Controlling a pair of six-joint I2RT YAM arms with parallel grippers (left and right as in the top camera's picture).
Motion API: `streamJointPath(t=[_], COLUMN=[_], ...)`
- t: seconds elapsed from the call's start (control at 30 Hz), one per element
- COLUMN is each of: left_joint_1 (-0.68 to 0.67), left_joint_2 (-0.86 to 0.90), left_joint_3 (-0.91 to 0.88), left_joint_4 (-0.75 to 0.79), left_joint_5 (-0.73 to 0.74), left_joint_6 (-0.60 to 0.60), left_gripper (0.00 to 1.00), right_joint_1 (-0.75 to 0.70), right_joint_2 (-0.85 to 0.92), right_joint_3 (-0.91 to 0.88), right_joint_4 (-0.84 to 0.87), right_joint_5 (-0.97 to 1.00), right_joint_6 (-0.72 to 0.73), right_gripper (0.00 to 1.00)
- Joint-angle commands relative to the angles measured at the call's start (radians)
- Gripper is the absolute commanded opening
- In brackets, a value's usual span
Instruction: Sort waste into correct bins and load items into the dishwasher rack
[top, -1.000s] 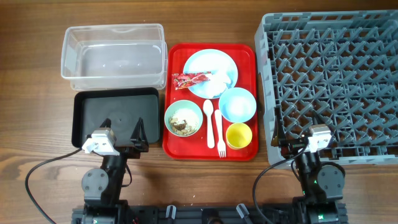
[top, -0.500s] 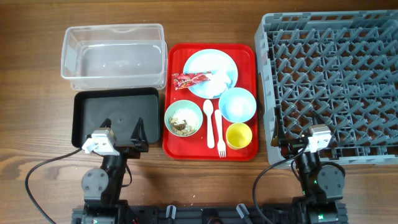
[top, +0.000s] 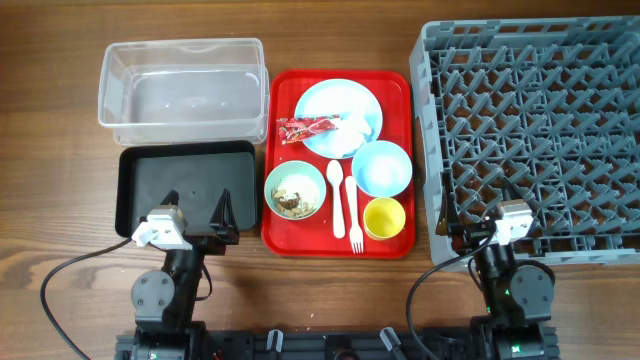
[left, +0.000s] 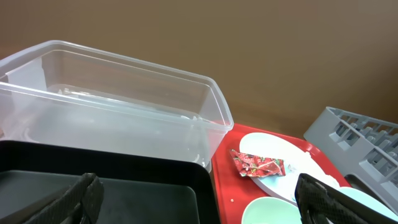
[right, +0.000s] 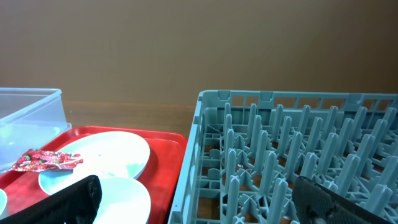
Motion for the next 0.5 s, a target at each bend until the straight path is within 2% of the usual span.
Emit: streamJointPath(t=[0.0,0.1,0.2,0.33,0.47], left_joint_1=[0.007,0.007,0.008,0.008,0.008], left_joint_2=[-0.011,-0.006,0.034,0.182,0.444], left_joint_3=[-0.008,-0.002,0.060,0.201,0.425], left_joint_4=[0.002,-0.002,-0.079,-0.191,-0.338], left_joint_5=[0.005,0.006,0.005,0.013,0.013], left_joint_6=[0.012,0.012,-0.010,-0.032,-0.037], left_gripper=[1.00,1.00,1.00,1.00,1.00], right_joint_1=[0.003,0.003,0.003,0.003,0.003], right_joint_2=[-0.004,0.001,0.053,0.198,0.435], right_joint_3=[-0.001,0.023,0.096,0.274,0.520], right_joint_4=[0.002,-0.025,-0.085,-0.200,-0.398], right_joint_5=[-0.010,-0.009,-0.005,-0.004,-0.001], right_joint_6=[0.083,0.124,0.118,0.118,0.118], right_gripper=[1.00,1.00,1.00,1.00,1.00])
